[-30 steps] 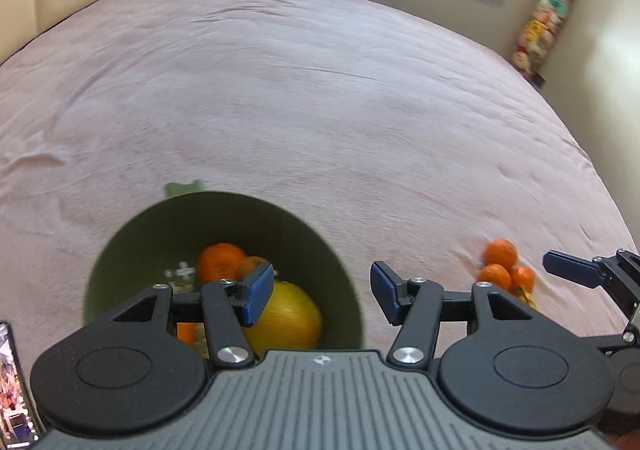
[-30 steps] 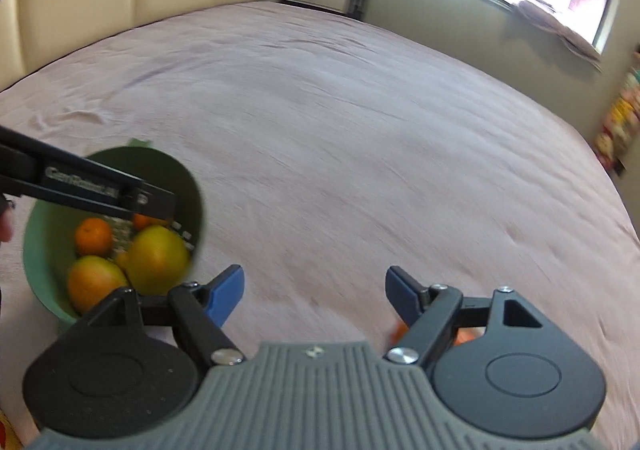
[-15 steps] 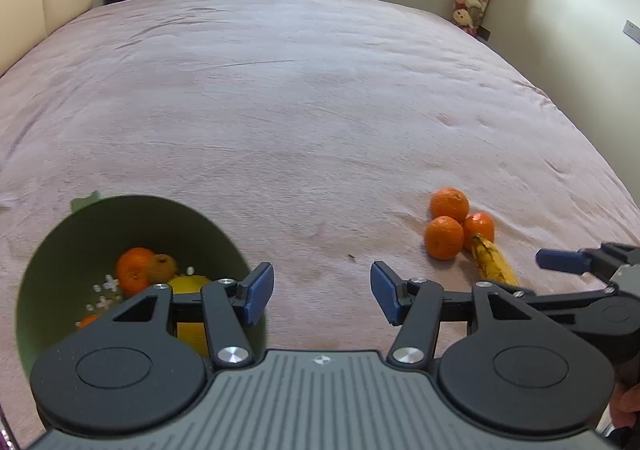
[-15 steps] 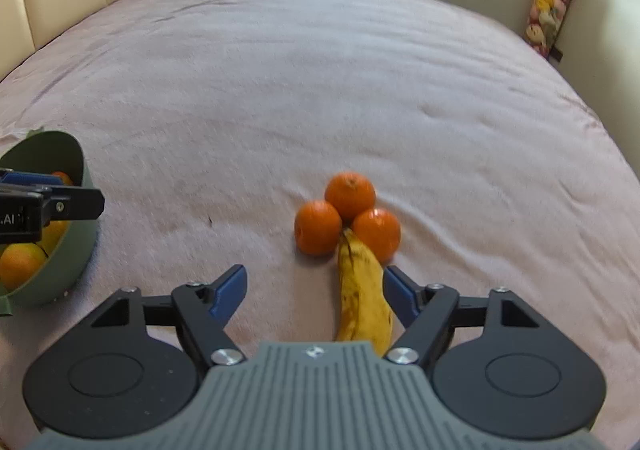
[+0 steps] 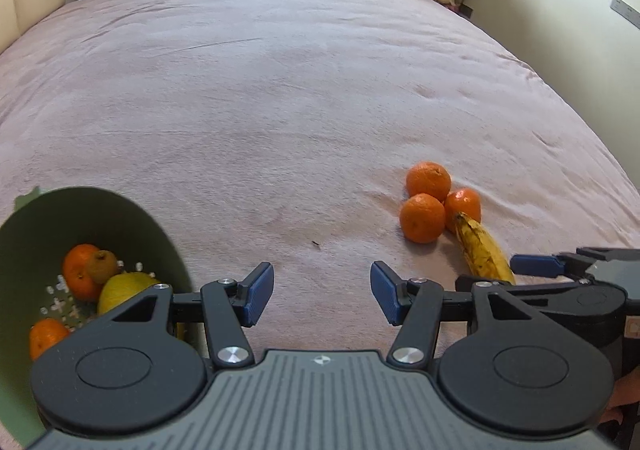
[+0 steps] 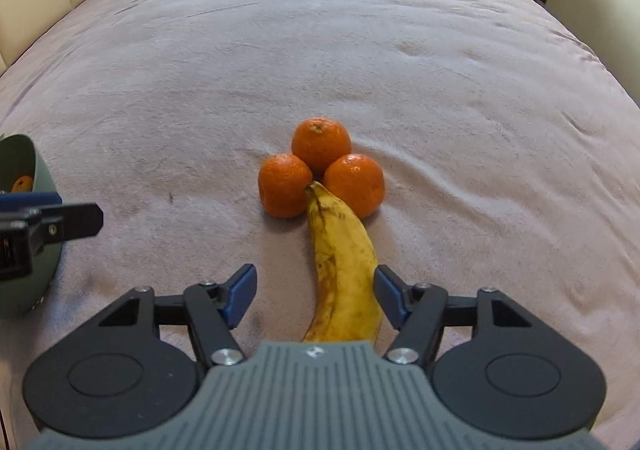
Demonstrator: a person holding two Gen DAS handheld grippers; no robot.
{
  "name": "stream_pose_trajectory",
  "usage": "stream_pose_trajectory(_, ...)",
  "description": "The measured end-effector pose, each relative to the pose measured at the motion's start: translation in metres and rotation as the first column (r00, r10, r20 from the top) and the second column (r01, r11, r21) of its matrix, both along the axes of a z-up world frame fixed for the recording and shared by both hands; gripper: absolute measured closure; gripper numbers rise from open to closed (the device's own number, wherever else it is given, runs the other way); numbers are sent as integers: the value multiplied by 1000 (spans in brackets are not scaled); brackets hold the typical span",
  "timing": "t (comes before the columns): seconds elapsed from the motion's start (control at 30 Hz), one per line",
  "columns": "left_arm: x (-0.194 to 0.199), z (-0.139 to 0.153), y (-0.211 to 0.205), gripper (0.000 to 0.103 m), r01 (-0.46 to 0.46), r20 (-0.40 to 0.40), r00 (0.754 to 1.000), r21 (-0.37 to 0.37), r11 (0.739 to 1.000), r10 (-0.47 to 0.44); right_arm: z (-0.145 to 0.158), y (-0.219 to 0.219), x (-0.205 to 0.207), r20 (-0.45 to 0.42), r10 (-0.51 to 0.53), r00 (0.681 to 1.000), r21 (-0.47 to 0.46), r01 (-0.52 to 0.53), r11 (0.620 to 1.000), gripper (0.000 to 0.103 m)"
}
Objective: Organize fruits
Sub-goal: 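Withdraw both tools from the colander toward the banana and mandarins, then grasp the yellow banana with the right tool while the left tool grasps a mandarin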
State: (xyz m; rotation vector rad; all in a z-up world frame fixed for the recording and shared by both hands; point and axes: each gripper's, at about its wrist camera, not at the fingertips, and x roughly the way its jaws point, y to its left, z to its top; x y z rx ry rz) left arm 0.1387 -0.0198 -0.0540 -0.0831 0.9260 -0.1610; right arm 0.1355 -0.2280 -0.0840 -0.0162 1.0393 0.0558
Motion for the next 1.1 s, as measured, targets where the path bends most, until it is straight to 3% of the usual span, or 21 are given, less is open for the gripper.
stream_pose_trajectory(0.2,5,-10,-10,37,35,-22,999,-3,999,-35,-7,-7,5,-10,-21,1000,-18,21,1000,49)
stream_pose_trajectory(0.6,10,-23,-29,37,85,-46,995,9,996,-85,-24,-24,-6,-121,-113,986,47,119,992,53)
stream_pose_trajectory(0.73,11,-26,-31,37,92,-56,994,18,996,-91,-24,-24,-8,-120,-113,986,77,123,989,62)
stream_pose_trajectory(1.1,17,-21,-45,38,181,43,982,26,983,-182,-5,-32,-13,-44,-162,986,79,165,983,66)
